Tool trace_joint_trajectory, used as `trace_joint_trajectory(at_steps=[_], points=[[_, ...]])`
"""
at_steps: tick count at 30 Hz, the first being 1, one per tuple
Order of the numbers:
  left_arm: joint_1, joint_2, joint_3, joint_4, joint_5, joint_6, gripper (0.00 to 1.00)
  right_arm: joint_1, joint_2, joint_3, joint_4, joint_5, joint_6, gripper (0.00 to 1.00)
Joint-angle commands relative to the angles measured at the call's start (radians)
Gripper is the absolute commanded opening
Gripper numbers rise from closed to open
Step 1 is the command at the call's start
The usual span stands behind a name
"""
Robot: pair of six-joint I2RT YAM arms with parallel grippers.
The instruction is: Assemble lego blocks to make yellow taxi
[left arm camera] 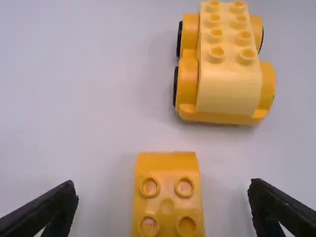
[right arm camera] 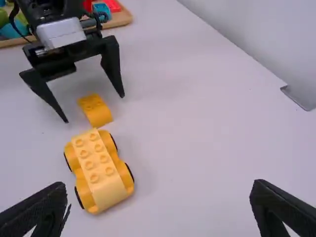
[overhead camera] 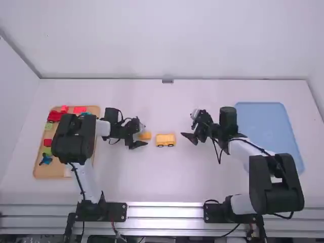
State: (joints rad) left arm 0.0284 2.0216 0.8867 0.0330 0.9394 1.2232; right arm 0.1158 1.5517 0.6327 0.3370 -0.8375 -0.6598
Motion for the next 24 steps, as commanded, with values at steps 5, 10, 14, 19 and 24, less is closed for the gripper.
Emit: trace_joint_trajectory(at_steps=[5, 10, 14, 19, 24], points=[[0.086, 0.051, -0.035, 0.046, 0.151, 0.027, 0.95, 0.002, -0.026, -0.008, 0.016, 0.000, 0.004, 0.98], [0.067, 0.108, -0.033, 0.114, 0.202, 0.019, 0.95, 0.010, -0.026, -0.008, 0.041, -0.003, 0.008, 0.98], [0.063, 0.127, -0.014, 0.107, 0.205, 0.023, 0.93, 0.024, -0.026, -0.008, 0.043, 0.001, 0.004, 0.98], [0.063, 0.127, -0.011, 0.108, 0.203, 0.023, 0.72, 0.021, -0.026, -0.008, 0.046, 0.000, 0.005, 0.98], [0.049, 0.127, -0.011, 0.108, 0.194, 0.023, 0.55, 0.021, -0.026, -0.008, 0.046, 0.000, 0.004, 0.98]])
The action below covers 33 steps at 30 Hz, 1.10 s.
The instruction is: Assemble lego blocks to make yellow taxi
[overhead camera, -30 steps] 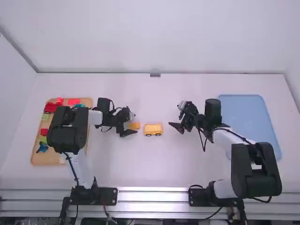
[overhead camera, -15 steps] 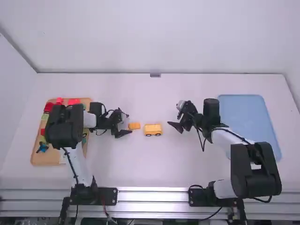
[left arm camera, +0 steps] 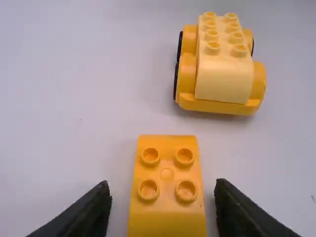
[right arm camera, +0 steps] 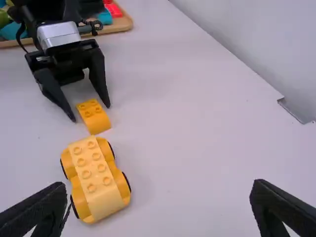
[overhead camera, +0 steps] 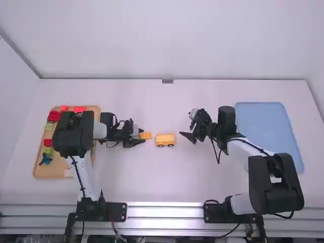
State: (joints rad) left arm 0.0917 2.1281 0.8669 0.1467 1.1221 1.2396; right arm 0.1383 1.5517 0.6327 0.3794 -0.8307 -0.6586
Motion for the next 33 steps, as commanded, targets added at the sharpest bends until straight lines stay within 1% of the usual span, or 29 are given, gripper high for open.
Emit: trace_joint_trajectory(at_steps=[1, 6, 8, 11, 17, 19, 24, 28, 30, 33], points=[[-0.014, 0.020, 0.009, -0.006, 0.011, 0.006, 0.55, -0.002, -0.026, -0.008, 0.003, -0.007, 0.003, 0.98], [-0.029, 0.020, 0.009, 0.005, 0.008, 0.006, 0.54, 0.007, -0.026, -0.008, 0.002, -0.007, 0.003, 0.98], [-0.037, 0.020, 0.009, 0.014, -0.026, 0.006, 0.47, 0.005, -0.026, -0.008, 0.002, -0.006, 0.003, 0.98], [-0.041, 0.020, 0.009, 0.011, -0.050, 0.005, 0.42, 0.005, -0.026, -0.008, 0.002, -0.006, 0.004, 0.98], [-0.024, 0.016, 0.009, 0.005, -0.037, -0.007, 0.32, 0.005, -0.026, -0.008, -0.002, 0.020, 0.004, 0.98], [-0.019, -0.007, 0.009, -0.008, -0.039, -0.063, 0.25, 0.005, -0.026, -0.011, -0.026, 0.047, 0.006, 0.98], [-0.020, -0.086, 0.009, -0.090, -0.049, -0.058, 0.18, 0.005, -0.005, -0.031, -0.057, 0.041, -0.079, 0.98], [-0.046, -0.173, 0.009, -0.169, -0.048, -0.008, 0.18, 0.006, 0.070, -0.042, -0.039, -0.054, -0.154, 0.98], [-0.069, -0.225, 0.009, -0.198, -0.051, -0.013, 0.18, 0.011, 0.142, -0.037, -0.013, -0.163, -0.220, 0.98], [-0.101, -0.261, 0.009, -0.222, -0.068, -0.016, 0.18, 0.025, 0.246, -0.009, 0.047, -0.229, -0.237, 0.98]])
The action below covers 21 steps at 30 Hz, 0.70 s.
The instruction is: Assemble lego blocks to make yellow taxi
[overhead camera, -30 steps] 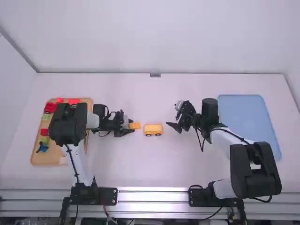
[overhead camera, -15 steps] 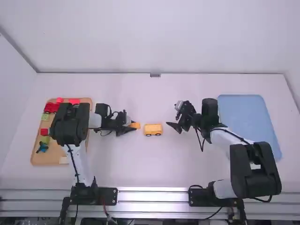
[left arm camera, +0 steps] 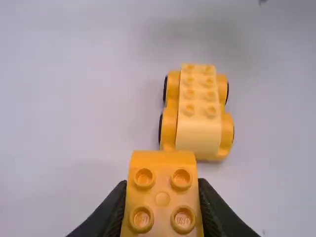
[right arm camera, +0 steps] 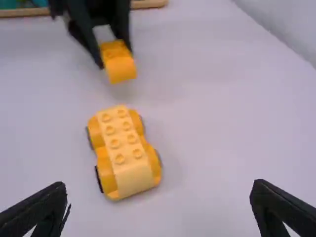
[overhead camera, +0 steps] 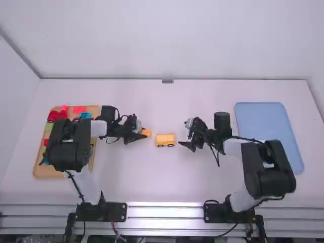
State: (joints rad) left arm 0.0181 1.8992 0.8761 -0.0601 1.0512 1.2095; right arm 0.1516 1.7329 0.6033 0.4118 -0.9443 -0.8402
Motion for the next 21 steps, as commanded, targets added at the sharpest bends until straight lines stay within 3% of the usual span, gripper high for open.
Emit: trace_joint_trajectory(at_steps=[1, 8, 12, 21], points=[[-0.038, -0.039, 0.000, -0.020, 0.011, 0.014, 0.18, 0.018, 0.109, 0.038, 0.035, -0.126, -0.056, 0.98], [-0.079, -0.041, 0.000, -0.026, 0.113, 0.014, 0.17, 0.073, 0.340, 0.151, 0.135, -0.238, -0.120, 0.98], [-0.118, -0.041, 0.000, -0.008, 0.085, 0.013, 0.16, 0.106, 0.430, 0.224, 0.138, -0.238, -0.129, 0.98], [-0.152, -0.041, 0.000, 0.050, 0.032, -0.077, 0.15, 0.137, 0.525, 0.301, 0.134, -0.212, -0.100, 0.98]])
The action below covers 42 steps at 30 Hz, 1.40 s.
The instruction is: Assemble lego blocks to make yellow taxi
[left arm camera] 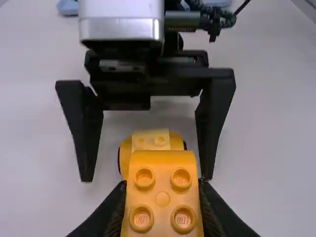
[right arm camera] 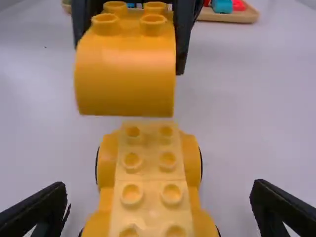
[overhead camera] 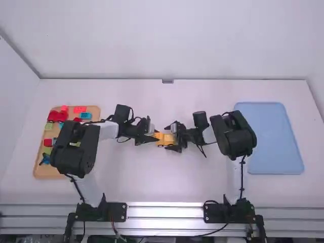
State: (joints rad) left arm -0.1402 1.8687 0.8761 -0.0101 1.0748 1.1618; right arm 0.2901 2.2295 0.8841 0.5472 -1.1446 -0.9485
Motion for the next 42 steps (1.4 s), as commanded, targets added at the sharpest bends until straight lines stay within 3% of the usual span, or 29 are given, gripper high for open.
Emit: trace_joint_trajectory(at_steps=[1, 8, 18, 23, 36, 42], points=[[0.005, -0.011, 0.000, 0.001, 0.006, -0.029, 0.15, -0.001, 0.037, 0.024, -0.002, -0.011, 0.008, 0.99], [-0.004, 0.000, 0.000, 0.004, 0.006, -0.029, 0.14, -0.009, 0.044, 0.023, -0.008, -0.014, 0.001, 0.93], [-0.011, 0.017, 0.000, 0.027, 0.008, -0.049, 0.12, -0.009, 0.044, 0.005, -0.007, -0.014, -0.029, 0.60], [-0.039, 0.067, 0.000, 0.126, 0.007, -0.149, 0.11, -0.010, 0.044, 0.005, -0.009, -0.015, -0.028, 0.46], [-0.116, 0.114, -0.002, 0.254, -0.100, -0.315, 0.07, -0.010, 0.044, 0.006, -0.009, -0.008, -0.021, 0.45], [-0.111, 0.114, -0.088, 0.459, -0.101, -0.425, 0.07, -0.009, 0.044, 0.006, -0.008, -0.007, -0.021, 0.46]])
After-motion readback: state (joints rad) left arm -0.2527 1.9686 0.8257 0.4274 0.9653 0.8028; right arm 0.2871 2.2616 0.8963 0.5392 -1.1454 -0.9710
